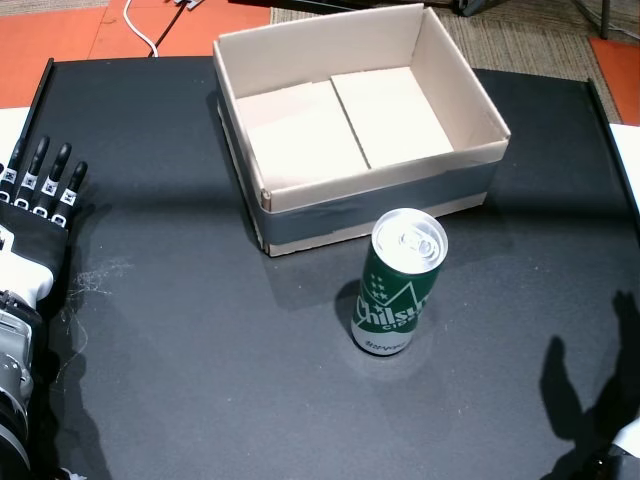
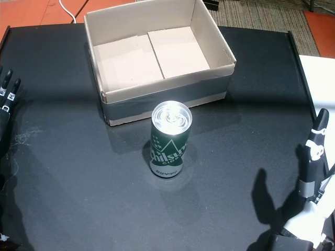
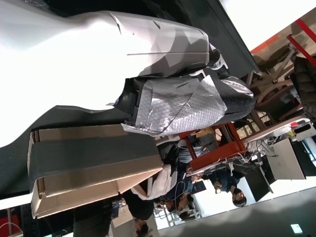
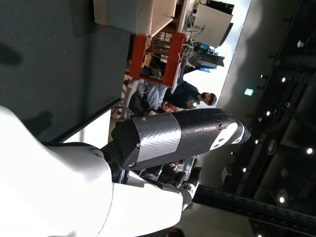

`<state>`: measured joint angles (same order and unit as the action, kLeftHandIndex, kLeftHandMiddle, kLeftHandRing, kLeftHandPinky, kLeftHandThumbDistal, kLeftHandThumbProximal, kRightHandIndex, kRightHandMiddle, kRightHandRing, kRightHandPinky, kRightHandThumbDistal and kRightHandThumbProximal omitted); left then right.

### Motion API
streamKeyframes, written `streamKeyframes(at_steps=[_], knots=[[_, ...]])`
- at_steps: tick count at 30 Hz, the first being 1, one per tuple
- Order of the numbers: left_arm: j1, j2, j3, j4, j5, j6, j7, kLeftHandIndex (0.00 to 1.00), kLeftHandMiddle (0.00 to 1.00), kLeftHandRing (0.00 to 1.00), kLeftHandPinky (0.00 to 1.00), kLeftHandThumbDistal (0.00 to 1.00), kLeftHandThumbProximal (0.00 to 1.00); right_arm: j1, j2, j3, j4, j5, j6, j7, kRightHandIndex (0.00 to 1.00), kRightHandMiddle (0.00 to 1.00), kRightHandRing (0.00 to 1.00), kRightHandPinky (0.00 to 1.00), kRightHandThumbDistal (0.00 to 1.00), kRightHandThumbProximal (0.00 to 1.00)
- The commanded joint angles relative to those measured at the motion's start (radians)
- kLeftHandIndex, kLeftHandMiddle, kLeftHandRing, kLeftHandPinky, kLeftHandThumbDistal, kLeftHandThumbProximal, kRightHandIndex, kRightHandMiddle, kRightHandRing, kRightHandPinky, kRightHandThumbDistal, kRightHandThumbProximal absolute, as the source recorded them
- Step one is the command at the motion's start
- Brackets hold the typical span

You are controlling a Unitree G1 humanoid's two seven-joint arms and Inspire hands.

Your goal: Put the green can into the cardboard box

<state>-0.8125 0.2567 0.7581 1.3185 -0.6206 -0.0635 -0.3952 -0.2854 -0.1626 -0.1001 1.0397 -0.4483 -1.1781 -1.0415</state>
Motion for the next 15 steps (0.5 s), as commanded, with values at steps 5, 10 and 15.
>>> streamKeyframes(at_steps=[5, 10, 15], knots=[[0.001, 0.006, 0.000, 0.000, 0.006, -0.003, 0.007, 0.78, 0.73, 0.82, 0.93, 0.00, 0.97, 0.003, 0.001, -0.010, 0.013, 0.012, -0.012, 0.009, 0.80, 0.81, 0.83, 0.88, 0.76, 0.82], [0.002, 0.006, 0.000, 0.001, 0.007, -0.005, 0.001, 0.79, 0.74, 0.82, 0.93, 0.00, 0.97, 0.003, 0.003, -0.012, 0.014, 0.020, -0.018, 0.020, 0.80, 0.81, 0.83, 0.89, 0.77, 0.82], [0.002, 0.005, 0.000, 0.001, 0.007, -0.002, 0.001, 0.78, 0.73, 0.82, 0.93, 0.00, 0.97, 0.004, -0.004, 0.022, 0.050, 0.148, -0.045, 0.278, 0.81, 0.83, 0.86, 0.94, 0.98, 0.75]])
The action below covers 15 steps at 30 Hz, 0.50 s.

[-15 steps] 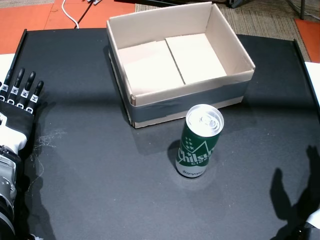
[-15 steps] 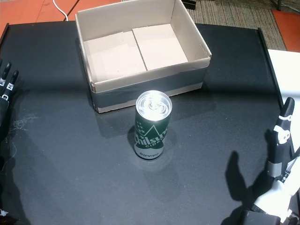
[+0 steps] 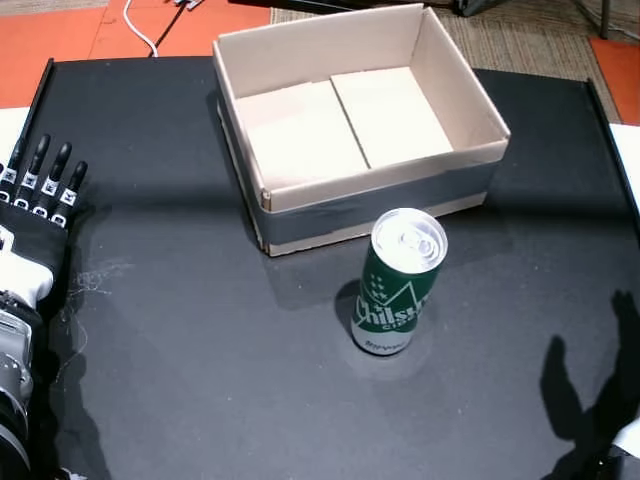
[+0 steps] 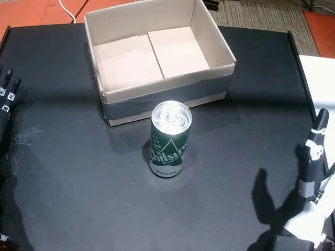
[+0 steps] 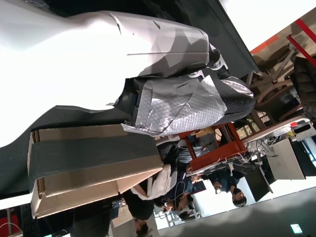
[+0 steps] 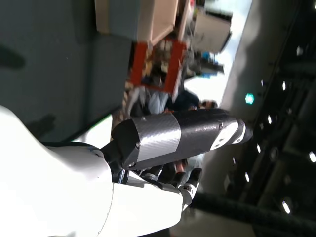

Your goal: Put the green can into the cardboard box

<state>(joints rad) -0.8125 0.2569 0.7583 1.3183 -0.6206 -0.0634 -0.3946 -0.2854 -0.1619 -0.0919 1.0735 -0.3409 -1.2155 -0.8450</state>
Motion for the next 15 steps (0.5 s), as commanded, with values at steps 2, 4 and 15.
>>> streamKeyframes(at_steps=[2, 4, 15], knots=[[0.001, 0.005, 0.001, 0.001, 0.005, 0.001, -0.001, 0.78, 0.73, 0.83, 0.93, 0.00, 0.97, 0.010, -0.024, 0.045, 0.020, 0.075, 0.017, 0.238, 0.82, 0.85, 0.89, 0.97, 0.99, 0.69], [0.000, 0.004, 0.003, 0.001, 0.003, -0.002, 0.001, 0.77, 0.74, 0.84, 0.93, 0.00, 0.96, 0.015, -0.036, 0.065, 0.013, 0.100, 0.036, 0.355, 0.81, 0.86, 0.90, 0.98, 1.00, 0.68], [-0.002, 0.005, -0.001, 0.002, 0.008, -0.002, 0.008, 0.78, 0.75, 0.84, 0.93, 0.00, 0.97, 0.041, -0.143, 0.105, -0.062, 0.468, 0.116, 1.207, 0.90, 0.97, 1.00, 1.00, 1.00, 0.71]])
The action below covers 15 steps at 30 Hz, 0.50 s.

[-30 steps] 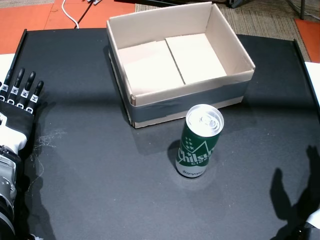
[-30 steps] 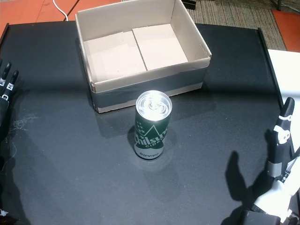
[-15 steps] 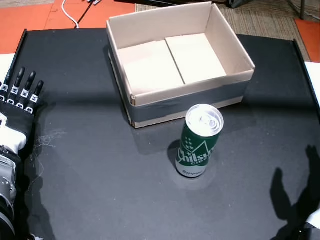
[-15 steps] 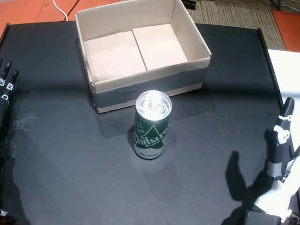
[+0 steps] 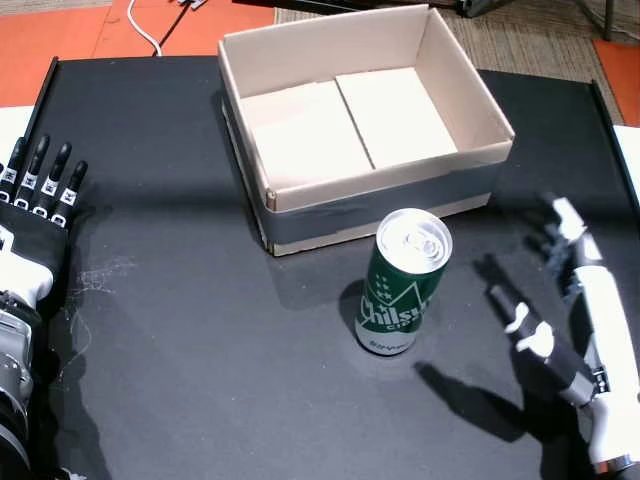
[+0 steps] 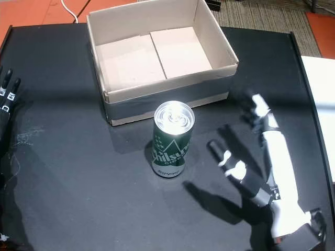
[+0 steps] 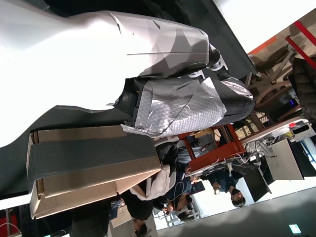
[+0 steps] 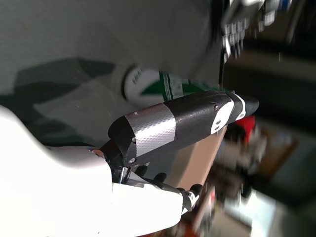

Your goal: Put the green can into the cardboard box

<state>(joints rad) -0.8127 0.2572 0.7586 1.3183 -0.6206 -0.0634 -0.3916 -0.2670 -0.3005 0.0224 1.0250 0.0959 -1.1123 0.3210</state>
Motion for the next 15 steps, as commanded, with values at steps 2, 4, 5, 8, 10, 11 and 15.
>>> streamKeyframes(at_steps=[2, 4, 5, 8, 10, 11, 15], knots=[[-0.001, 0.006, -0.001, 0.002, 0.007, -0.001, 0.004, 0.78, 0.75, 0.84, 0.93, 0.00, 0.96, 0.024, -0.001, -0.023, -0.022, 0.055, 0.023, 0.087, 0.90, 0.98, 1.00, 1.00, 1.00, 0.72], [-0.001, 0.006, -0.002, 0.002, 0.008, -0.002, 0.003, 0.79, 0.75, 0.84, 0.93, 0.00, 0.96, 0.026, 0.001, -0.033, -0.027, 0.059, 0.027, 0.108, 0.90, 0.98, 1.00, 1.00, 1.00, 0.73], [-0.001, 0.006, -0.003, 0.002, 0.009, -0.003, 0.003, 0.79, 0.75, 0.84, 0.93, 0.00, 0.96, 0.026, 0.000, -0.037, -0.028, 0.058, 0.029, 0.116, 0.90, 0.98, 1.00, 1.00, 1.00, 0.74], [0.000, 0.003, -0.003, 0.002, 0.009, -0.006, 0.005, 0.77, 0.73, 0.81, 0.90, 0.00, 0.96, 0.030, -0.003, -0.046, -0.034, 0.045, 0.040, 0.130, 0.91, 0.99, 1.00, 1.00, 1.00, 0.75], [-0.001, 0.002, -0.005, 0.001, 0.011, -0.006, 0.013, 0.77, 0.73, 0.82, 0.91, 0.00, 0.96, 0.034, -0.004, -0.049, -0.043, 0.038, 0.049, 0.134, 0.91, 0.99, 1.00, 1.00, 1.00, 0.75], [0.000, 0.001, -0.006, 0.001, 0.011, -0.006, 0.010, 0.78, 0.74, 0.84, 0.92, 0.00, 0.98, 0.036, -0.003, -0.050, -0.046, 0.037, 0.051, 0.136, 0.91, 0.99, 1.00, 1.00, 1.00, 0.75], [0.000, -0.003, -0.003, 0.000, 0.006, -0.003, 0.004, 0.77, 0.73, 0.84, 0.92, 0.00, 0.97, 0.025, 0.002, -0.045, -0.043, 0.031, 0.069, 0.156, 0.95, 1.00, 1.00, 1.00, 1.00, 0.77]])
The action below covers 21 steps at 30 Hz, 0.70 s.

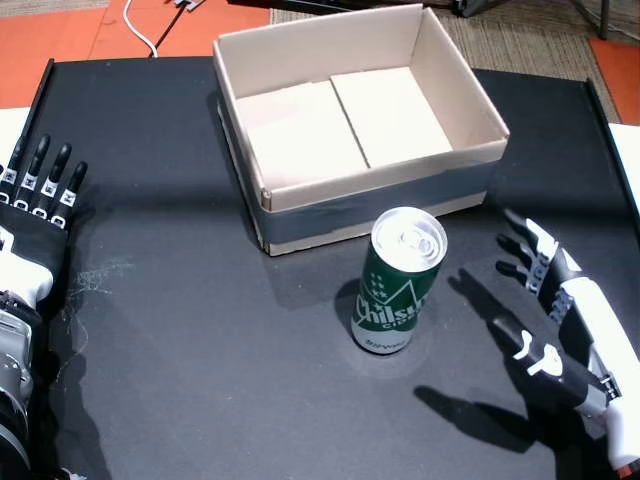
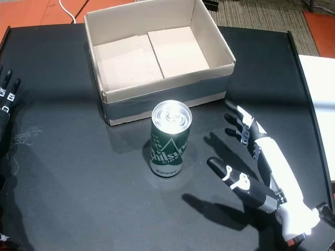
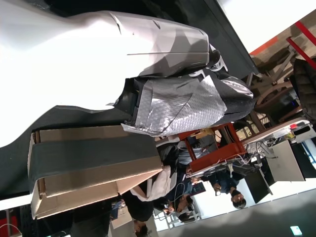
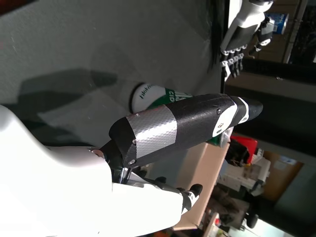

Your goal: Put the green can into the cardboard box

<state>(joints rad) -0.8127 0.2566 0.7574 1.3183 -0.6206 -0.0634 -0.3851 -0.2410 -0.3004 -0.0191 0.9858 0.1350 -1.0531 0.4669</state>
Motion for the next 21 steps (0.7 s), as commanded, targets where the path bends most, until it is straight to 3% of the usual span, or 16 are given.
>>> streamKeyframes(at_steps=[1, 15, 21], knots=[[0.000, -0.004, -0.001, 0.000, 0.006, -0.002, -0.002, 0.77, 0.74, 0.84, 0.93, 0.00, 0.97, -0.010, 0.000, 0.002, 0.000, -0.014, 0.015, 0.022, 0.97, 1.00, 1.00, 1.00, 1.00, 0.77], [0.001, -0.013, 0.001, -0.002, 0.004, -0.009, -0.002, 0.80, 0.76, 0.86, 0.98, 0.00, 1.00, -0.238, -0.037, 0.058, 0.172, -0.187, 0.090, 0.046, 0.97, 1.00, 1.00, 1.00, 1.00, 0.72], [-0.001, -0.015, 0.006, -0.002, -0.001, -0.008, 0.006, 0.75, 0.72, 0.84, 0.95, 0.00, 1.00, -0.282, -0.036, 0.073, 0.216, -0.252, 0.095, -0.005, 0.96, 1.00, 1.00, 1.00, 1.00, 0.71]])
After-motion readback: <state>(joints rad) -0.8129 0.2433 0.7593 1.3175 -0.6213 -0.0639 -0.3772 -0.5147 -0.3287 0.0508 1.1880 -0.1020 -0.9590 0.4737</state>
